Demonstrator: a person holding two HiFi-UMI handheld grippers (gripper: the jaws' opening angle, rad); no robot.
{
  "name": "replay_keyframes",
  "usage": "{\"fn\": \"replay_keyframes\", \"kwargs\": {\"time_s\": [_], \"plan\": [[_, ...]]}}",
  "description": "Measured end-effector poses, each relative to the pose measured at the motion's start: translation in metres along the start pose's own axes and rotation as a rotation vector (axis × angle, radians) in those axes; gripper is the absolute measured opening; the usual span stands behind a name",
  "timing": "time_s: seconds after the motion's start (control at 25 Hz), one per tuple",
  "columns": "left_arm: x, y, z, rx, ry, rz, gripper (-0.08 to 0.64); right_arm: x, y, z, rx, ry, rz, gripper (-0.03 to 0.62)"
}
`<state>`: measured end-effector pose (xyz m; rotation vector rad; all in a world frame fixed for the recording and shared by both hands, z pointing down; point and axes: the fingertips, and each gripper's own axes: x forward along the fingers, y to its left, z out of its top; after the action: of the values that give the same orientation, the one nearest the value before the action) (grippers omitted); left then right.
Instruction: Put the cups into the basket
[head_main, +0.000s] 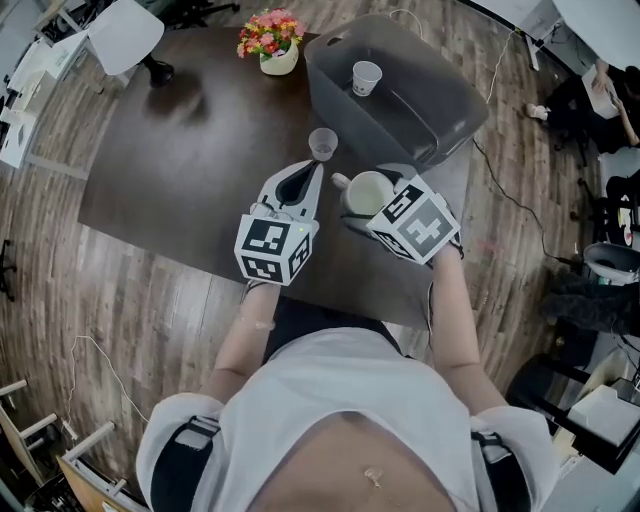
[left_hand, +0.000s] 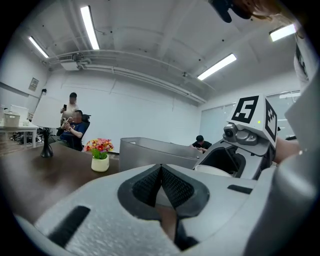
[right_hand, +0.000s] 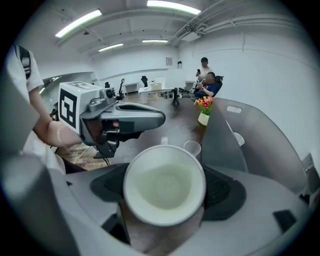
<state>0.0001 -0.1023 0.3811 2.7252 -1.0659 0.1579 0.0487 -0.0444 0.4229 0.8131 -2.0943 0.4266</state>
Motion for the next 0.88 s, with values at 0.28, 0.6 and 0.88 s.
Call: {"fn": "replay_keyframes", "kwargs": {"time_s": [0.28,0.6,0.88], "plan": [[0.023,-0.036,-0.008,0.005,0.010,-0.065,0.011,-0.016,-0.009,-0.036,0.039,0.016,-0.027,0.413],[0.033,-0.060,-0.010,0.008,0.021,-0.093,0.011,-0.026,-0.011,-0.058,0.056,0.032,-0.019,0.413],[0.033,-0.056,-0.008,0.029,0.033,-0.114,0.011,-0.022,-0.010,-0.056,0.060,0.036,-0.007,0.413]]}}
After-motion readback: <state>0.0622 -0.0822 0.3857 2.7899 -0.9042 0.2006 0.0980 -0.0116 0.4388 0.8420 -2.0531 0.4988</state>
